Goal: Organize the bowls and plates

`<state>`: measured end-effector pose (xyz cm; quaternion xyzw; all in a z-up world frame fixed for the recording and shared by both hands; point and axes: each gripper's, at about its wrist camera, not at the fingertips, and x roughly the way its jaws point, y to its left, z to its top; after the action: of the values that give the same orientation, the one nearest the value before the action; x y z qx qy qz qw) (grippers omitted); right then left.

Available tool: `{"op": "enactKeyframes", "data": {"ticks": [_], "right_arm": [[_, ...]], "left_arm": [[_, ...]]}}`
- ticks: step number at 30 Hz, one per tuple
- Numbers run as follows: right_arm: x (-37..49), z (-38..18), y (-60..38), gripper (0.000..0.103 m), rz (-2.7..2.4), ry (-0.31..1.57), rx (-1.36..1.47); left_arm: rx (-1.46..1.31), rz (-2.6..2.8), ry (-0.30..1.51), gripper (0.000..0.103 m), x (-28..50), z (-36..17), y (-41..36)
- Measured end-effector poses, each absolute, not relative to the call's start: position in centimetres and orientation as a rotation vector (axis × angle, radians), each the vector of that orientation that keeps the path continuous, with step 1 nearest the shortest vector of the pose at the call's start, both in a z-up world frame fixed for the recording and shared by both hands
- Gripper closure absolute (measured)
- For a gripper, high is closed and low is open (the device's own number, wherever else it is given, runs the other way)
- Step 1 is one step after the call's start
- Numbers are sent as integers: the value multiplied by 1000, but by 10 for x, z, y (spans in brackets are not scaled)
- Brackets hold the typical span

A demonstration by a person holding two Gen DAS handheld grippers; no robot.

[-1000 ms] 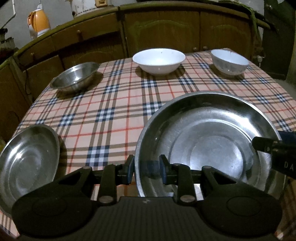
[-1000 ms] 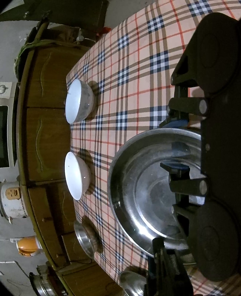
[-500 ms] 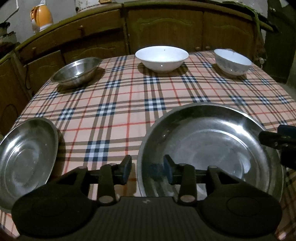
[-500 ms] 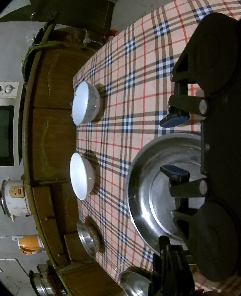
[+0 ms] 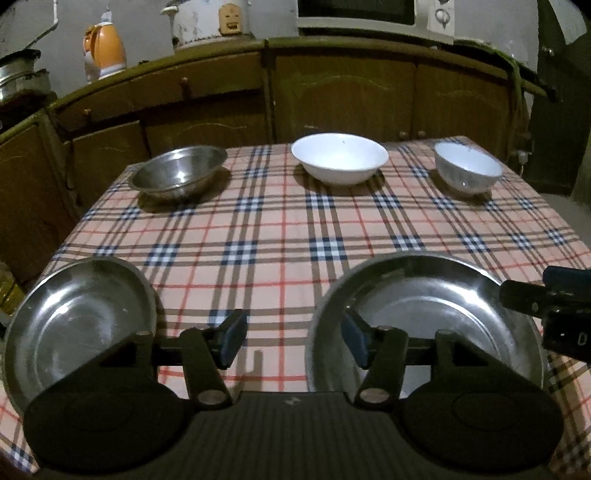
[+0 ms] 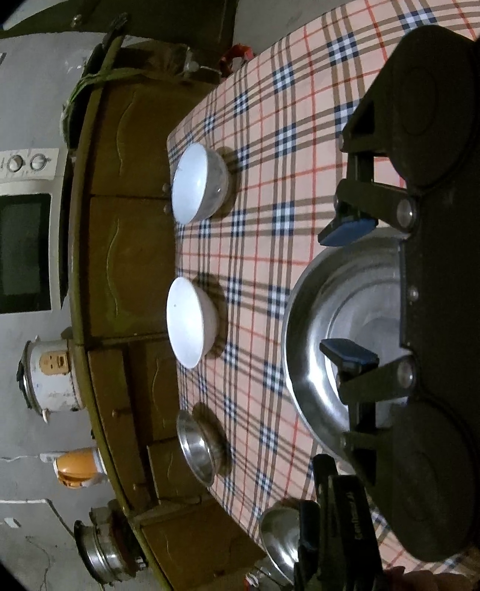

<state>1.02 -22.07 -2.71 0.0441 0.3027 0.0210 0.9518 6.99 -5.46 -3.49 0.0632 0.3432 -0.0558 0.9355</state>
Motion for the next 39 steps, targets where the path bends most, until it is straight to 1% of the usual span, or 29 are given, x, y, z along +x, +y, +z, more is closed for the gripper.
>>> {"op": "enactKeyframes", "data": {"ticks": [4, 13, 19, 23, 26, 31, 35, 39], "right_arm": [[10, -22, -210, 32, 67, 610, 86], [18, -19, -167, 32, 150, 635, 62], [29, -19, -123, 32, 235, 650, 21], [40, -21, -89, 32, 296, 659, 8], [49, -23, -62, 32, 343, 667, -8], [67, -29, -22, 32, 405, 696, -11], [83, -38, 3, 32, 428, 733, 5], [96, -48, 18, 32, 429, 773, 32]], "left_arm": [[119, -105, 684, 41, 66, -28, -45], [92, -68, 668, 40, 61, -25, -13], [68, 3, 662, 40, 63, -23, 32], [64, 100, 660, 38, 68, -19, 77], [24, 201, 676, 35, 77, -16, 117], [-15, 331, 749, 35, 99, -25, 173], [-41, 362, 812, 35, 113, -38, 194], [-64, 323, 838, 39, 120, -45, 203]]}}
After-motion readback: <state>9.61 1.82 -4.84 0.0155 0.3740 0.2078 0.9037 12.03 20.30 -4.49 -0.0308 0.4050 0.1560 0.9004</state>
